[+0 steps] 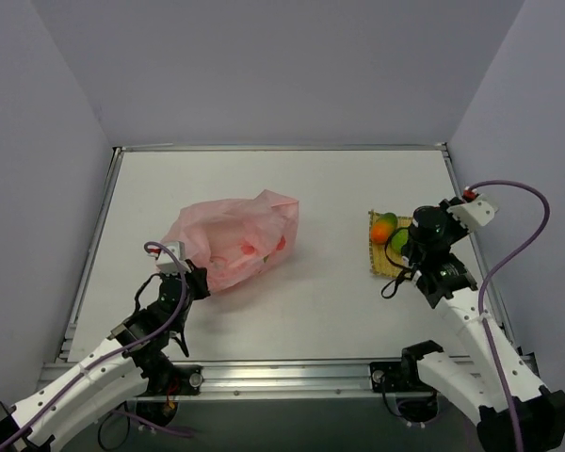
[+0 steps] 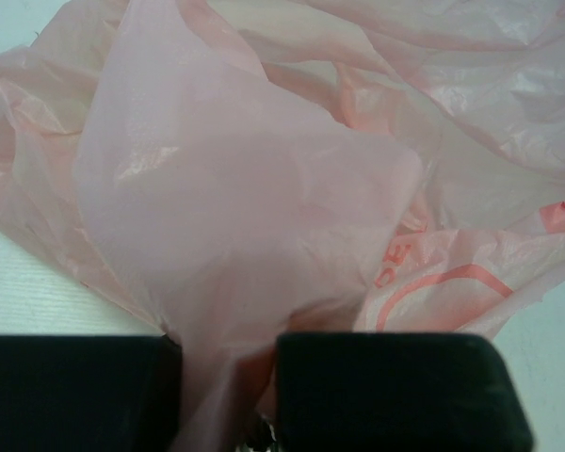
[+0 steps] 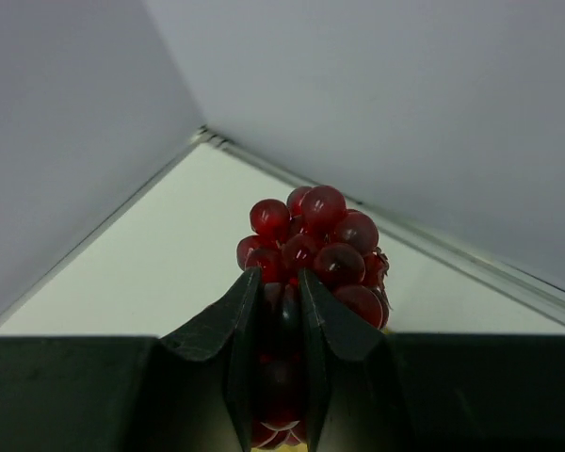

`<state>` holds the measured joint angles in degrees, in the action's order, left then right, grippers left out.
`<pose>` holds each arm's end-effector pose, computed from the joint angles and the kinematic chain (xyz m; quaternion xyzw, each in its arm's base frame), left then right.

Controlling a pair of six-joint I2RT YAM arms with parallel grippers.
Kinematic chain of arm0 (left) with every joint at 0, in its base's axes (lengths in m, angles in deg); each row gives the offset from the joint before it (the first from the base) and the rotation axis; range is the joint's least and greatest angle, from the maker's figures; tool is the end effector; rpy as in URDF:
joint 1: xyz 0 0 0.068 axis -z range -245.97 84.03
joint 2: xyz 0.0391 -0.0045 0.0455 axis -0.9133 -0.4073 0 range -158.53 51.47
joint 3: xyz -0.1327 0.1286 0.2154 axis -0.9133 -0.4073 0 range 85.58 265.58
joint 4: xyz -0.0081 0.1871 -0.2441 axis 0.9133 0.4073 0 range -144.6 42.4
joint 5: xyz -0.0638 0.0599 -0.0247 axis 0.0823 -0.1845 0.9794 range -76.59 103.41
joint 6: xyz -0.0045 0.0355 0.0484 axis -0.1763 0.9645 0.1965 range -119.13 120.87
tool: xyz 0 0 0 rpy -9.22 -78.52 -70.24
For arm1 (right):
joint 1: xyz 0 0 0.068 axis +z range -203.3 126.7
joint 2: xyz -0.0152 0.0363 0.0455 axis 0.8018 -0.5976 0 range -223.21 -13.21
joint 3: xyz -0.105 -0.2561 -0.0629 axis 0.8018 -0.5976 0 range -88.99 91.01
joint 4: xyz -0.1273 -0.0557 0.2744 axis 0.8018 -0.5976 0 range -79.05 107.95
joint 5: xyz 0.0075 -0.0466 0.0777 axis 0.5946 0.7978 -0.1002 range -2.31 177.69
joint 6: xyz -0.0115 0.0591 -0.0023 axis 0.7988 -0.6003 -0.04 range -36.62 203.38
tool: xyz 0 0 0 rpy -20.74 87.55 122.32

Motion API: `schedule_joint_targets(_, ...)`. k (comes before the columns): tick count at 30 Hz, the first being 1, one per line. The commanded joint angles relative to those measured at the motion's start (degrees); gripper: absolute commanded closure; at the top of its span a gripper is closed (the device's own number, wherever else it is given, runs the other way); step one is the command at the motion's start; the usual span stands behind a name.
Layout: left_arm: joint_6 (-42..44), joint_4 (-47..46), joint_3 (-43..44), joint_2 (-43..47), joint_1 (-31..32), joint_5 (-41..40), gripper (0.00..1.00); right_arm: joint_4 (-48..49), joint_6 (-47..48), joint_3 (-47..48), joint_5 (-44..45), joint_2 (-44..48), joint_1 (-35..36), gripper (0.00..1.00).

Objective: Take the fake fruits out of the plastic bag

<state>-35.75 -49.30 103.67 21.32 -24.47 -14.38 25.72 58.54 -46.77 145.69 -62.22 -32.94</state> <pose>0.1561 -0.1104 0.2152 -0.1089 0.7875 -0.2120 0.5684 0.2342 0.0466 0.3479 0.3694 0.5992 -0.0740 0.7064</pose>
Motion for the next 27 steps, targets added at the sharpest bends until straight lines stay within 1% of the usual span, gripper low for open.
schedule_joint_targets(1,-0.3,0.5,2.0,0.5,-0.4,1.2,0.98,1.0,-4.8,0.8,-1.2,-2.8,-12.0,1.00)
schedule_joint_targets(3,-0.5,0.9,2.0,0.8,-0.4,1.7,0.98,1.5,-6.6,0.7,-5.5,-5.8,-16.6,1.00)
schedule_joint_targets(4,-0.5,1.0,2.0,1.1,-0.3,1.8,0.98,1.5,-8.4,0.9,-7.8,-8.4,-21.5,1.00)
schedule_joint_targets(5,-0.6,1.1,1.9,1.2,-0.4,1.9,0.98,1.6,-9.5,1.3,-12.4,-9.4,-24.0,1.00)
schedule_joint_targets(7,-0.6,1.2,1.9,1.7,-0.4,2.0,0.98,1.4,-11.2,1.1,-16.7,-10.8,-26.9,1.00)
schedule_joint_targets(9,-0.6,1.4,1.9,1.8,-0.4,2.0,0.98,0.8,-12.9,-1.1,-18.6,-9.6,-27.1,1.00)
schedule_joint_targets(10,-0.6,1.5,1.9,1.9,-0.4,2.0,0.98,0.8,-13.3,-2.3,-19.1,-6.9,-27.1,1.00)
schedule_joint_targets(11,-0.6,1.4,1.9,1.9,-0.4,2.1,0.98,0.8,-13.3,-5.0,-19.6,-5.1,-27.1,1.00)
schedule_joint_targets(13,-0.7,0.9,1.7,1.8,-0.4,2.3,0.98,0.6,-12.7,-7.3,-20.3,-0.7,-27.1,1.00)
schedule_joint_targets(16,-0.8,0.2,1.8,1.0,-0.4,3.2,0.98,-1.1,-11.5,-10.4,-22.2,2.2,-27.2,1.00)
schedule_joint_targets(21,-0.8,1.0,2.0,0.9,-0.4,2.5,0.98,-1.4,-11.4,-13.9,-23.8,2.3,-27.2,1.00)
schedule_joint_targets(27,-0.8,1.5,1.7,2.2,-0.4,2.1,0.97,0.2,-7.4,-11.6,-25.3,-4.6,-27.2,1.00)
